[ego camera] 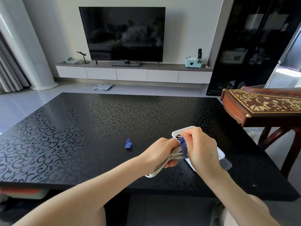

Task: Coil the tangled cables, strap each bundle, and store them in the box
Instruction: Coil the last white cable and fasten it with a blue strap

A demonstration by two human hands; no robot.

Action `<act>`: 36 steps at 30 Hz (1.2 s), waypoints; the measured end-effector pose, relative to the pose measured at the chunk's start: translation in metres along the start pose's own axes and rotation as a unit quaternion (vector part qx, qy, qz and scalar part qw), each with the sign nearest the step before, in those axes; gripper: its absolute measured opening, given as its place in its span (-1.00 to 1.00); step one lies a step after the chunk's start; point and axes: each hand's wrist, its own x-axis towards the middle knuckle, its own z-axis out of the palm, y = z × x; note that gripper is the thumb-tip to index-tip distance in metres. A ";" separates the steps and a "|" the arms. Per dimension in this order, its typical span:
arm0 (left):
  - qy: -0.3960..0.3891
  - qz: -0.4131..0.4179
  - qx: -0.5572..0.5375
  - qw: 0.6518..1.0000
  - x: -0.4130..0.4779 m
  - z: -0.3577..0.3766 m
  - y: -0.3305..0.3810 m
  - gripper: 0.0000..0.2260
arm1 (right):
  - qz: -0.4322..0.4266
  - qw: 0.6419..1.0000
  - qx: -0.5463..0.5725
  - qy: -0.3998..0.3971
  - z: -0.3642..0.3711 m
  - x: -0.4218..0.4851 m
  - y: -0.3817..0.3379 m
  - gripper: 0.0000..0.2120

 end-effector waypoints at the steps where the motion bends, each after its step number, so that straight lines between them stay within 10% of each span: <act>1: -0.003 -0.006 0.001 1.000 0.000 0.001 0.001 -0.66 | -0.037 0.999 -0.001 0.018 -0.001 -0.001 0.003 -0.79; 21: 0.068 -0.122 -0.035 0.990 0.017 0.017 -0.005 -0.63 | -0.149 0.988 0.009 0.038 -0.003 -0.013 0.018 -0.80; 28: -0.029 -0.220 -0.026 0.975 0.019 0.013 -0.011 -0.82 | 0.031 0.995 0.062 -0.068 0.002 -0.016 0.018 -0.74; 36: 0.073 0.087 0.232 0.966 0.003 0.021 -0.023 -0.63 | 0.192 0.972 0.118 -0.063 0.002 -0.009 0.019 -0.76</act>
